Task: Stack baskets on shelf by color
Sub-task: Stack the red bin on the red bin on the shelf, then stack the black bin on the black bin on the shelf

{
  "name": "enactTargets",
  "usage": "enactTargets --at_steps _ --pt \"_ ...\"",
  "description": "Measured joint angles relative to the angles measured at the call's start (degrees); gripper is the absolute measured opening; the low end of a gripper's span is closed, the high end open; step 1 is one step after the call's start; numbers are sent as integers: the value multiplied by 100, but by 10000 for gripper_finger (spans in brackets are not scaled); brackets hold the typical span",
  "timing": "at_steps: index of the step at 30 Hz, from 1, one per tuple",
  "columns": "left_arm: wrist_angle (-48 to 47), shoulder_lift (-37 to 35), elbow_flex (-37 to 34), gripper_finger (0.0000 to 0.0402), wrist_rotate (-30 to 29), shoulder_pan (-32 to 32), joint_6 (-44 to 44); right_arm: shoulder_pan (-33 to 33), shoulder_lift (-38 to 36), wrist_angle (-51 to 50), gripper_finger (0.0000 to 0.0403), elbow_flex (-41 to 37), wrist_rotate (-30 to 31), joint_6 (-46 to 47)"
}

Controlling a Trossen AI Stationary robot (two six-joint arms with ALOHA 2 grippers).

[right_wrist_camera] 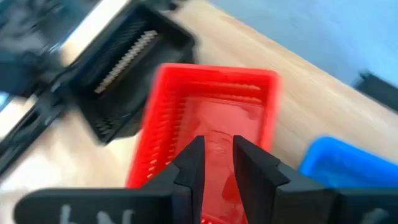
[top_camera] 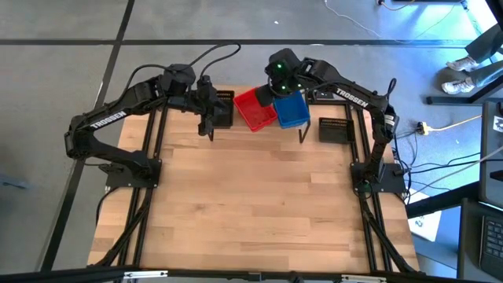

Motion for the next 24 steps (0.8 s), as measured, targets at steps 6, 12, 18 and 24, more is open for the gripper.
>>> enactTargets --at_steps 6,12,18,24 --pt "-573 2 -2 53 -651 0 -2 382 -7 -229 78 341 -843 -1933" --pt "-1243 2 -4 53 -734 0 -175 700 -21 -1635 27 709 -1061 -3464" --pt "-1198 2 -4 53 -736 0 -344 899 -26 -2405 5 366 -1683 -4648" --pt "-1200 2 -4 53 -736 0 -553 907 -13 -1417 2 -580 -1640 -4903"
